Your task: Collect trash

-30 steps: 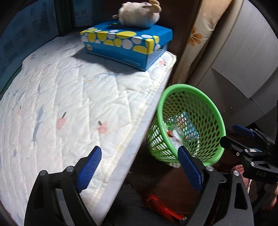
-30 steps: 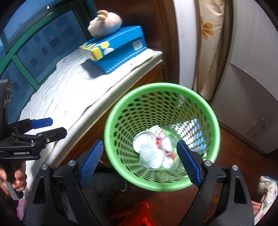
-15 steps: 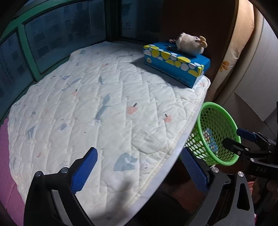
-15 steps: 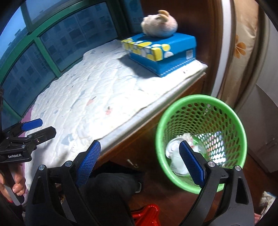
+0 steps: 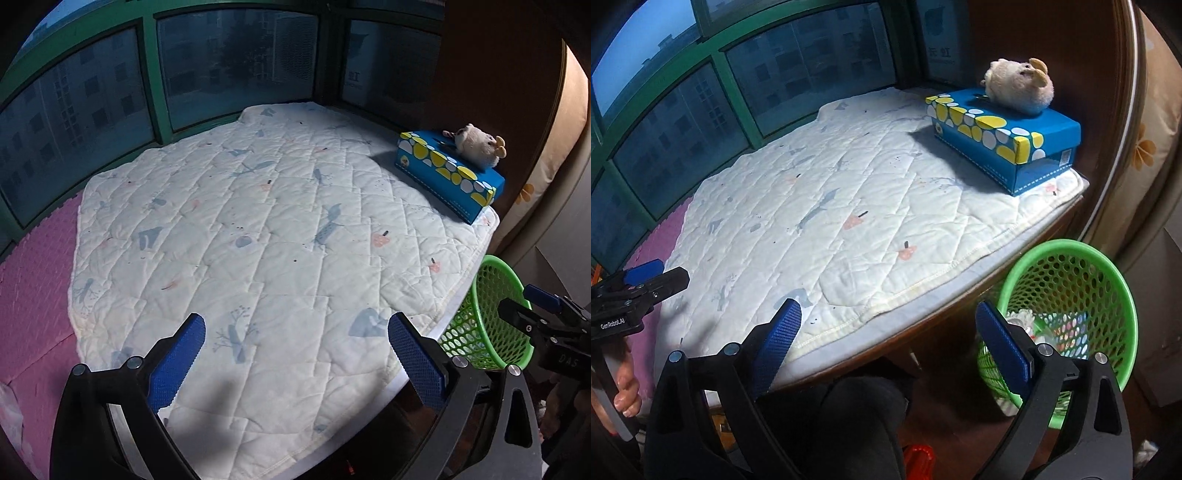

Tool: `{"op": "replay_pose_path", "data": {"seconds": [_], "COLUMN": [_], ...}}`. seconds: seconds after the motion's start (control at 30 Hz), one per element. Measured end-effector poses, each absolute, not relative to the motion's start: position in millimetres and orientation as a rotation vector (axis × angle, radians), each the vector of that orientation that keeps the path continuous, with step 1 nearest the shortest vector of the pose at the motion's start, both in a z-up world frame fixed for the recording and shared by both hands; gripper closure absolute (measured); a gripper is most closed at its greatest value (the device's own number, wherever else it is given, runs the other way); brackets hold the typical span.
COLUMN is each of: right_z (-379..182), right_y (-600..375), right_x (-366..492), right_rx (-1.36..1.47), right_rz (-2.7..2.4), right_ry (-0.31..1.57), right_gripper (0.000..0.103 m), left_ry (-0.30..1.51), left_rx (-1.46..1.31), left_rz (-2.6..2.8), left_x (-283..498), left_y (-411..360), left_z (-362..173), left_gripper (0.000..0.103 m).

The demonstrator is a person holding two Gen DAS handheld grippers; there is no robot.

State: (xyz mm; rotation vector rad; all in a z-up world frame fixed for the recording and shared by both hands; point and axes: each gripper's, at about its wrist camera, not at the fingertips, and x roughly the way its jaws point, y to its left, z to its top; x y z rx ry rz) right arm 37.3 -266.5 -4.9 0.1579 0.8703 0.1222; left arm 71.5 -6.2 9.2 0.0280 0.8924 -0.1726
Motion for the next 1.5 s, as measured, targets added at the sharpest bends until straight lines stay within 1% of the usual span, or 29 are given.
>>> {"op": "replay_pose_path", "data": {"seconds": [0.3, 0.47, 1.5], "right_z": [1.5, 2.0, 7.1], "right_y": [-242.8, -235.5, -231.6], "right_x": [33.1, 30.2, 17.2], "right_rx": [0.136, 0.120, 0.137], "right_rz": [0.131, 0.130, 0.120], "right_ry": [0.854, 0.846, 0.807], "right_gripper": [0.007, 0.007, 0.006], "left_ry": [0.879, 0.868, 0.798], "left_rx": [-0.091, -0.083, -0.033], "left_rz": [-0.114, -0.066, 0.026], "left_x": [58.8, 52.6, 31.2], "left_y": [33.7, 41.9, 30.2], "left_z": [6.3, 4.2, 13.4], "left_gripper": [0.007, 0.007, 0.007]}}
